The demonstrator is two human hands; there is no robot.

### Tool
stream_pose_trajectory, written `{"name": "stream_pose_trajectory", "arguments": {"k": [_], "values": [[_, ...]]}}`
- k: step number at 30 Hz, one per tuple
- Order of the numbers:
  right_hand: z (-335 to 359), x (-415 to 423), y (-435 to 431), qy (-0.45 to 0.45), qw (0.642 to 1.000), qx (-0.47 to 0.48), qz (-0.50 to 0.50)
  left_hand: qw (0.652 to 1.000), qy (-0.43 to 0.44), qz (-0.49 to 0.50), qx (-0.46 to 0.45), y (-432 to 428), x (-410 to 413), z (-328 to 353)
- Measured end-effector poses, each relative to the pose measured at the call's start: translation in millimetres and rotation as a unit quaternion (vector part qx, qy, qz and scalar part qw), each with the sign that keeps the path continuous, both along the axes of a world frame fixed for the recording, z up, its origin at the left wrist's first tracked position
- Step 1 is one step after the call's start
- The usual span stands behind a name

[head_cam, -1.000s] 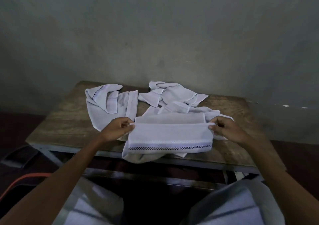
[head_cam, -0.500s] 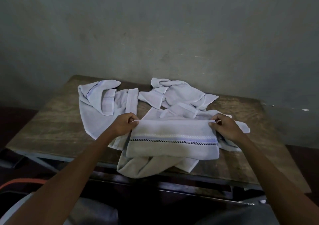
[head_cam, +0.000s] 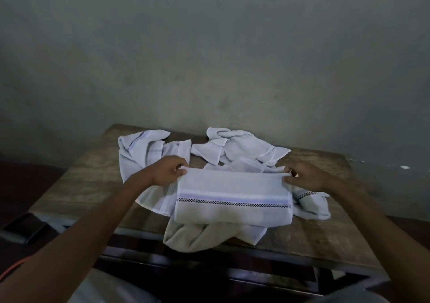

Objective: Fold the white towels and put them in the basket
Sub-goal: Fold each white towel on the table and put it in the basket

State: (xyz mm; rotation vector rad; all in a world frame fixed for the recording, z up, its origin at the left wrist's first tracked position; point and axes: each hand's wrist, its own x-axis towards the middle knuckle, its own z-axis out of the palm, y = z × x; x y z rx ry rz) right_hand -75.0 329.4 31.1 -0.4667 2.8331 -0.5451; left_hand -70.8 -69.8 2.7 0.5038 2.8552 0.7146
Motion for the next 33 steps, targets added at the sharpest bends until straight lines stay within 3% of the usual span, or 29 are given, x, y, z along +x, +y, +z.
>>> {"name": "stream_pose_trajectory", "arguments": {"k": [6,12,17,19,23,26,30,33], "values": [[63,31,11,0.045,0.986,-0.160,-0.031,0.983,0.145,0.047,0.107,-16,21,64],[120,47,15,0.118,0.976,-0.183,-0.031,0.959,0.188,0.073,0.199,-12,38,125],[136,52,20,0.146,0.962,-0.229,-0.045,0.940,0.150,0.053,0.303,-11,48,144],[139,57,21,0.107,0.970,-0.216,-0.028,0.937,0.138,0.053,0.318,-14,50,145],[137,63,20,0.136,0.944,-0.294,-0.065,0.926,0.116,0.070,0.353,-8,59,144],[130,72,21,0.030,0.972,-0.233,-0.010,0.936,0.107,0.077,0.325,-10,62,135],[115,78,24,-0.054,0.971,-0.234,-0.019,0.956,-0.047,0.025,0.290,-24,66,114],[94,72,18,-0.090,0.975,-0.202,-0.021,0.957,-0.113,0.018,0.266,-30,59,92]]}}
